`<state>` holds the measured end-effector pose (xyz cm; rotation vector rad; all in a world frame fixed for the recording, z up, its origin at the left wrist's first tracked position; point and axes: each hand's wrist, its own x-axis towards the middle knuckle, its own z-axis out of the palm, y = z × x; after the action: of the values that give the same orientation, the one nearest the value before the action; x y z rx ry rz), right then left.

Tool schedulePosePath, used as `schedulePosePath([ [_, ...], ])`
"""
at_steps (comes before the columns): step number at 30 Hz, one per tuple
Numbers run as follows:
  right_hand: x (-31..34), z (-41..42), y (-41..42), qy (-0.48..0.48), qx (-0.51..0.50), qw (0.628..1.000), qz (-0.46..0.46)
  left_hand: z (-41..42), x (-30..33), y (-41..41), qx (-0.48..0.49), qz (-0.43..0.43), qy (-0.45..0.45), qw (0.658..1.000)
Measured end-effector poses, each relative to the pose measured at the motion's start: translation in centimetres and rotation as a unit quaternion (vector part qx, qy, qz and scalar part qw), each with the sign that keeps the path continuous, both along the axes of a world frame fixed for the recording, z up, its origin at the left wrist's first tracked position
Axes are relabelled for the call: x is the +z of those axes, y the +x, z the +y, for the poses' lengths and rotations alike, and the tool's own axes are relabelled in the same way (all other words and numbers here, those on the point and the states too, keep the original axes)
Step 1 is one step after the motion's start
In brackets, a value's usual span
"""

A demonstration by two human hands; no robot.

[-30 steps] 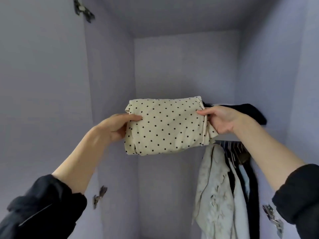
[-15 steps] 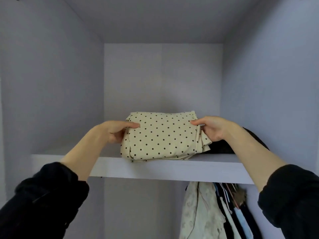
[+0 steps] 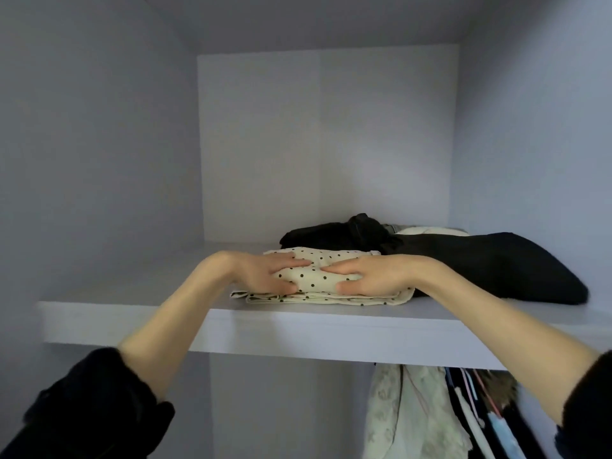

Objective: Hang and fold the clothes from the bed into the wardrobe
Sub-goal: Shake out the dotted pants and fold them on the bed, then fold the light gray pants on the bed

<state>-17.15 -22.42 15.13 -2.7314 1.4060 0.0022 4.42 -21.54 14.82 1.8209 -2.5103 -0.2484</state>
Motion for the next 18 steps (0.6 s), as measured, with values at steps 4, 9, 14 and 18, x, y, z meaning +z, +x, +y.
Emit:
schedulePosePath([
  [4, -0.3, -2.3, 1.3, -0.004, -0.039, 0.999, -0.036, -2.5, -2.0, 0.0, -0.005, 0.073, -0.087, 0.993],
  [9, -0.4, -3.0, 1.6, -0.011, -0.051, 0.996, -0.068, -2.8, -2.4, 0.1, -0.006, 0.119, -0.114, 0.986],
  [14, -1.2, 0.0, 3.3, -0.131, -0.023, 0.983, -0.123, 0.0, -2.4, 1.5, -0.007, 0.202, -0.163, 0.966],
  [18, -1.9, 2.6, 6.2, -0.169, 0.048, 0.950, -0.257, 4.3, -2.6, 4.0, 0.040, 0.311, -0.306, 0.899],
])
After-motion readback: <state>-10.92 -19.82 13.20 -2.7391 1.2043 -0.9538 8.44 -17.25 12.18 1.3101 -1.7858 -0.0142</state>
